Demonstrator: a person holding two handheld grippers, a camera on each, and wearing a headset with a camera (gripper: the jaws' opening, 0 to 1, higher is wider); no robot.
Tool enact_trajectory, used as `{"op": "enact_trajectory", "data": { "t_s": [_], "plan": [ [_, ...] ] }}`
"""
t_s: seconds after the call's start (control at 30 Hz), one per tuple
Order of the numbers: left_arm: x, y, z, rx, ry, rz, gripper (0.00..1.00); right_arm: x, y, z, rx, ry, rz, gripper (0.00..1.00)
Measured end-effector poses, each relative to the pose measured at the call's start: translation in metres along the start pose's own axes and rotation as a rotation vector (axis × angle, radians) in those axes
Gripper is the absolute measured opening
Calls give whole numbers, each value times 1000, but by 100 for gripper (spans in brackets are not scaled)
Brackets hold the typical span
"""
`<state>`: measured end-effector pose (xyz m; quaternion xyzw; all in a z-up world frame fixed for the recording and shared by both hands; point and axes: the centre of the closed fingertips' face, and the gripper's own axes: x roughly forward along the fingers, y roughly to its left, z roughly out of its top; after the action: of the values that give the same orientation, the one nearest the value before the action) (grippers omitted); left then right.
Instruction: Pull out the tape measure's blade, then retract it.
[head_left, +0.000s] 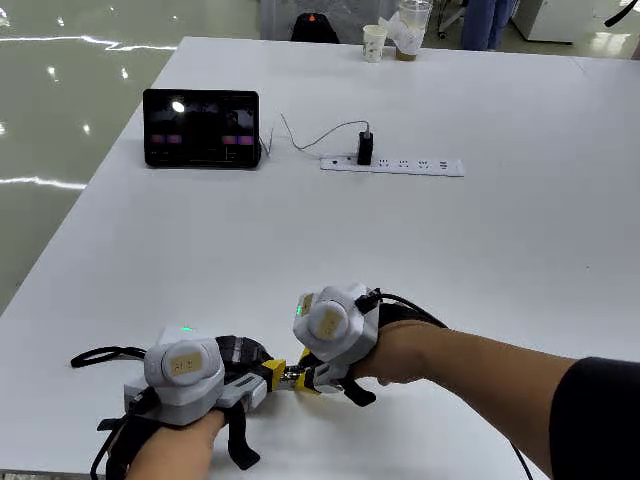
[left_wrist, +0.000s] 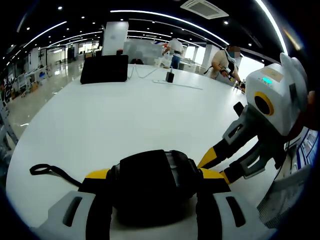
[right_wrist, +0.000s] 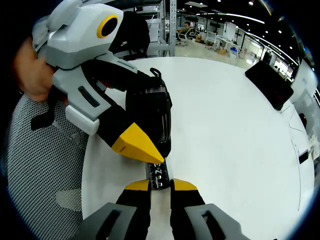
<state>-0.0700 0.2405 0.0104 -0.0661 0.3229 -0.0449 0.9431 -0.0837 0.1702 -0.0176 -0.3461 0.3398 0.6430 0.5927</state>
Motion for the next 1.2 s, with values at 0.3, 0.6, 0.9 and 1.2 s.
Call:
{"op": "enact_trajectory", "data": {
  "t_s": [0.3, 0.6, 0.9, 1.2],
  "plan": [
    [0, 0, 0, -1, 1, -1, 63, 1, 1, 4, 4, -2, 2, 11],
    [0, 1, 0, -1, 1, -2, 63, 3, 2, 7, -7, -1, 7, 11],
    [0, 1, 0, 0, 1, -1, 63, 4, 3, 10, -15, 4, 11, 11],
    [-1, 0, 0, -2, 0, -2, 63, 6, 3, 11, -14, -1, 11, 11]
  ]
}}
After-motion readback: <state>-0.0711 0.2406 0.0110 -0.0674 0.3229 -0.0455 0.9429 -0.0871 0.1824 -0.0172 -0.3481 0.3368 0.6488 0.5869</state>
